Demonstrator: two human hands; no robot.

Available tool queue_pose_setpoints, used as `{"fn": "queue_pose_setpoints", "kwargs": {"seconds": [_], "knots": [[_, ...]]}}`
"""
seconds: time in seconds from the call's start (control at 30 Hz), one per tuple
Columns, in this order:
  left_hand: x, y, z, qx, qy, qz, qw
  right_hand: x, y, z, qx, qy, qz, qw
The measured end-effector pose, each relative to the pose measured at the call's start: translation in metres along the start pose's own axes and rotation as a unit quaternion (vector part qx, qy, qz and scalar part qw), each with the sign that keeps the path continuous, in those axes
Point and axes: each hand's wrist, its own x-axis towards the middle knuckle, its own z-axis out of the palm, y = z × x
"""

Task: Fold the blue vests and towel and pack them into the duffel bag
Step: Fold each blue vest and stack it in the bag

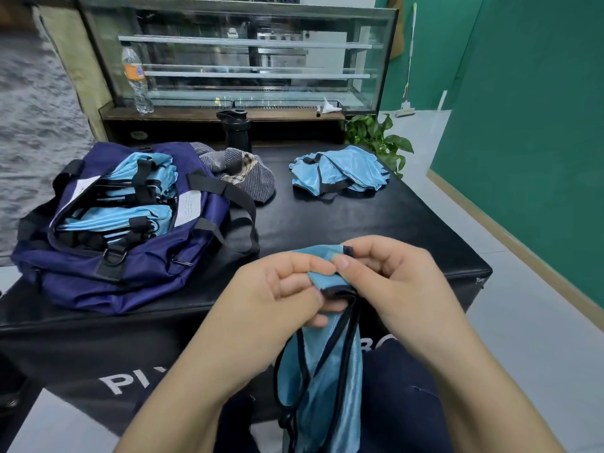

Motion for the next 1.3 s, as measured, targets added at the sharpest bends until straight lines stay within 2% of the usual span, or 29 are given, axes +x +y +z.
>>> {"fn": "queue_pose_setpoints", "kwargs": {"seconds": [0.13, 0.2, 0.33, 0.57, 0.7, 0.83, 0.97, 1.03, 1.1, 1.2, 1.3], "knots": [[0.003, -0.004, 0.001, 0.159, 0.077, 0.049, 0.983, -0.004, -0.003, -0.001, -0.067, -0.056, -0.013, 0.996], [0.002, -0.004, 0.0, 0.244, 0.09, 0.077, 0.962, -0.005, -0.005, -0.001, -0.109, -0.083, -0.013, 0.991], [0.0, -0.004, -0.003, 0.334, 0.111, 0.098, 0.931, -0.005, -0.006, 0.0, -0.135, -0.114, 0.002, 0.984], [0.004, -0.012, -0.001, 0.345, 0.154, 0.136, 0.916, -0.005, -0.003, 0.004, -0.018, -0.099, 0.029, 0.995], [0.009, -0.023, -0.009, 0.425, 0.142, 0.18, 0.876, -0.004, 0.003, 0.001, 0.02, -0.067, 0.032, 0.997], [0.015, -0.028, -0.026, 0.443, 0.037, 0.15, 0.883, -0.003, 0.004, -0.008, 0.08, -0.077, 0.049, 0.993], [0.017, -0.025, -0.031, 0.357, -0.019, 0.166, 0.919, -0.003, 0.003, -0.01, 0.093, -0.095, 0.052, 0.99], [0.017, -0.024, -0.03, 0.295, -0.026, 0.164, 0.941, -0.003, 0.004, -0.01, 0.096, -0.102, 0.047, 0.989], [0.017, -0.024, -0.03, 0.271, -0.021, 0.167, 0.948, -0.003, 0.004, -0.01, 0.1, -0.11, 0.044, 0.988], [0.017, -0.022, -0.035, 0.301, -0.008, 0.163, 0.939, -0.002, 0.006, -0.014, 0.105, -0.12, 0.036, 0.987], [0.018, -0.015, -0.044, 0.349, 0.001, 0.178, 0.92, -0.001, 0.004, -0.019, 0.101, -0.095, 0.023, 0.99]]}}
